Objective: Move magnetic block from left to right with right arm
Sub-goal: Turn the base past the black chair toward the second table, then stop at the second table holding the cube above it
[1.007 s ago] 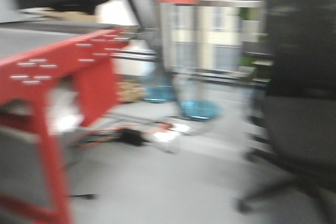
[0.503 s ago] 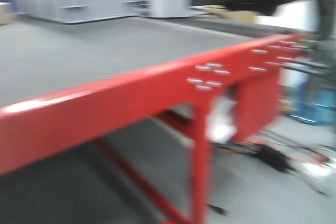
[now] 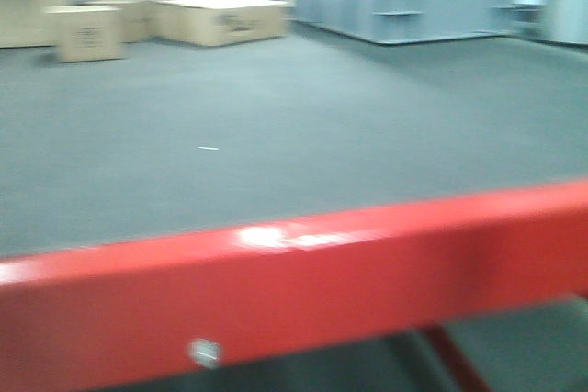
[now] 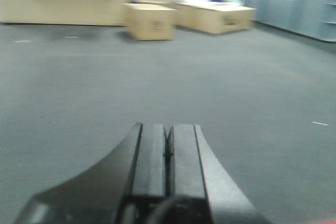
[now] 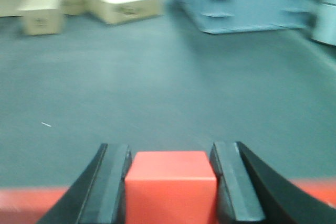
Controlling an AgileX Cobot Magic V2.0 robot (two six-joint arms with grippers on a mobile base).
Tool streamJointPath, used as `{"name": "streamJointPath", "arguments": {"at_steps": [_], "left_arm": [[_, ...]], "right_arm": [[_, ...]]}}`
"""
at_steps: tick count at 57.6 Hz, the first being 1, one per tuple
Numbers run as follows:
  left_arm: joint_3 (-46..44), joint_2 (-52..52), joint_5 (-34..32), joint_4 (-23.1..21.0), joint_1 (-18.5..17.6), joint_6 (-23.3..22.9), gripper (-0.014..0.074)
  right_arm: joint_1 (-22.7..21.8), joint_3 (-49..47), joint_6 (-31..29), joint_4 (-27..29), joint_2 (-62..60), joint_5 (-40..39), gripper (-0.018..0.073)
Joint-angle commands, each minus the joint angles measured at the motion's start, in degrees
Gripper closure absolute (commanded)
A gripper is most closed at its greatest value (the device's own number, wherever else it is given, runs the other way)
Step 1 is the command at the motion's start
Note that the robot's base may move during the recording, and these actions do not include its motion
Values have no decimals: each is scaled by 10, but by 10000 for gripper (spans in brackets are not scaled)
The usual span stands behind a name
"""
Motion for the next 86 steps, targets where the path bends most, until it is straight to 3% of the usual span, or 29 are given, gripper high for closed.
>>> {"name": "streamJointPath", "arguments": {"at_steps": [1, 86], "left_arm": [[5, -5, -48, -3, 1, -3, 722], [5, -5, -48, -3, 1, -3, 722]], "right_arm": [[-2, -17, -5, -11, 6, -48, 376], [-2, -26, -5, 2, 20, -45, 376]]}}
